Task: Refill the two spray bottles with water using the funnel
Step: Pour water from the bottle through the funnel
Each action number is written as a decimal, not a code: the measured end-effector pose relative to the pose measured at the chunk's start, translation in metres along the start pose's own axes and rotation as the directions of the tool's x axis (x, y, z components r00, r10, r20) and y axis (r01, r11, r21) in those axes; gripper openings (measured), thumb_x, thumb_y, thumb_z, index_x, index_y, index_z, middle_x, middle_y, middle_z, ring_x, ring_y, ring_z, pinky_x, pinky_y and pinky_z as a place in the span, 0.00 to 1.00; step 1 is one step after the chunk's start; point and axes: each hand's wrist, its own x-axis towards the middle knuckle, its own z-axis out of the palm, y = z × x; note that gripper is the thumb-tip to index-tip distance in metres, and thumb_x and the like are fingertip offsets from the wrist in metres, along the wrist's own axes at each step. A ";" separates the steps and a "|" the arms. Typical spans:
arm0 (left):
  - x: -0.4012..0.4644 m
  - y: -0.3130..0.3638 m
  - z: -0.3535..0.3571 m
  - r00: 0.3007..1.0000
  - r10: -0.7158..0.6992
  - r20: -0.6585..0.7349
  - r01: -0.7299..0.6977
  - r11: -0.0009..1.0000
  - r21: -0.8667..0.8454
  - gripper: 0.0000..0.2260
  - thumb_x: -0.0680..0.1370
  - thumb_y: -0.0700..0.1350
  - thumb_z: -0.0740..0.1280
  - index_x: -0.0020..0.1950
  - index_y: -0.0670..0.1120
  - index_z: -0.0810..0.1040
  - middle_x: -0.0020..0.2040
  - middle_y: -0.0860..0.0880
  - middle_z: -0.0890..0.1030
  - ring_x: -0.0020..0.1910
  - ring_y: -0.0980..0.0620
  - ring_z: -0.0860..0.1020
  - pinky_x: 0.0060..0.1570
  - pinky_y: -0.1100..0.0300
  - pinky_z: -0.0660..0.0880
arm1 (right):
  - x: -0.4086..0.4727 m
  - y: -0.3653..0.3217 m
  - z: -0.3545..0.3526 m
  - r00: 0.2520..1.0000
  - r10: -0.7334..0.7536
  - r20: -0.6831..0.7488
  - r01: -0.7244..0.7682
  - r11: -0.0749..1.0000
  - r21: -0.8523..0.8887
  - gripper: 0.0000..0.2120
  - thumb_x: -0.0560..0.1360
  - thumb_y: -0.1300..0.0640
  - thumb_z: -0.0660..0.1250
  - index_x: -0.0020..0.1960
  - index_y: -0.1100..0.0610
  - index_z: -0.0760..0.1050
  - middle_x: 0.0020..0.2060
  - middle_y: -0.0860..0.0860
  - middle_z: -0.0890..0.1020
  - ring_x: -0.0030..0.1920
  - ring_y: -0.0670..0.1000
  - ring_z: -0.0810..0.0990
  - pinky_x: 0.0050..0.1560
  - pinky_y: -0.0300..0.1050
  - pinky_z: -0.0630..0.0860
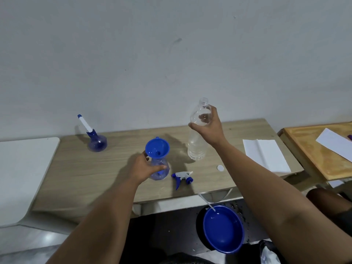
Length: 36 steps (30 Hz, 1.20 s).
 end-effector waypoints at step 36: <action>0.008 -0.005 0.019 0.994 -0.107 -0.001 0.107 0.994 -0.031 0.14 0.69 0.45 0.80 0.48 0.54 0.78 0.44 0.55 0.82 0.43 0.55 0.81 0.52 0.49 0.80 | -0.094 0.001 0.053 0.993 0.063 0.098 -0.054 0.994 -0.094 0.08 0.77 0.58 0.72 0.56 0.53 0.80 0.49 0.47 0.84 0.45 0.43 0.81 0.51 0.42 0.78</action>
